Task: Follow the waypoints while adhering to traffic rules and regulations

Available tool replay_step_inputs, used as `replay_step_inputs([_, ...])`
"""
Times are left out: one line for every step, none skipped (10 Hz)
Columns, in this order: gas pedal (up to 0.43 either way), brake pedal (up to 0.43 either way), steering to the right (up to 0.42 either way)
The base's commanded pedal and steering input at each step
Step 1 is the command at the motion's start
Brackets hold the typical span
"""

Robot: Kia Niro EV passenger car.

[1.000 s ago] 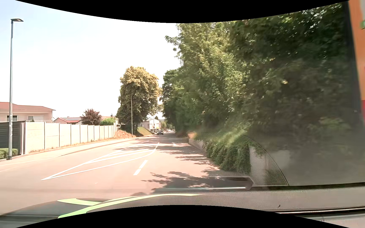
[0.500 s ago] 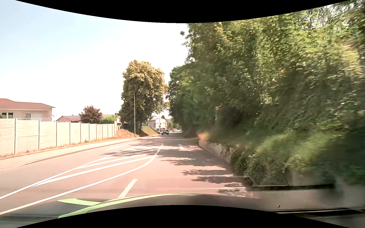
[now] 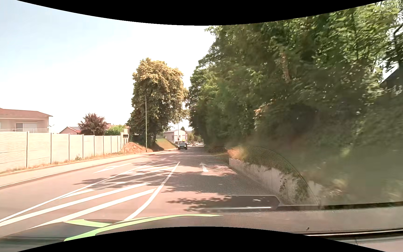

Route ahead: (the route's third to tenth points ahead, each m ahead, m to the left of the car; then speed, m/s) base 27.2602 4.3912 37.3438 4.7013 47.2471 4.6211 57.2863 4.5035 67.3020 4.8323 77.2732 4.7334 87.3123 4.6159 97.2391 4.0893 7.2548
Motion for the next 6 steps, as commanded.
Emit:
replay_step_inputs([0.039,0.0,-0.008])
replay_step_inputs([0.039,0.0,-0.008])
replay_step_inputs([0.039,0.0,-0.009])
replay_step_inputs([0.039,0.0,-0.008])
replay_step_inputs([0.039,0.0,-0.008])
replay_step_inputs([0.039,0.0,-0.008])
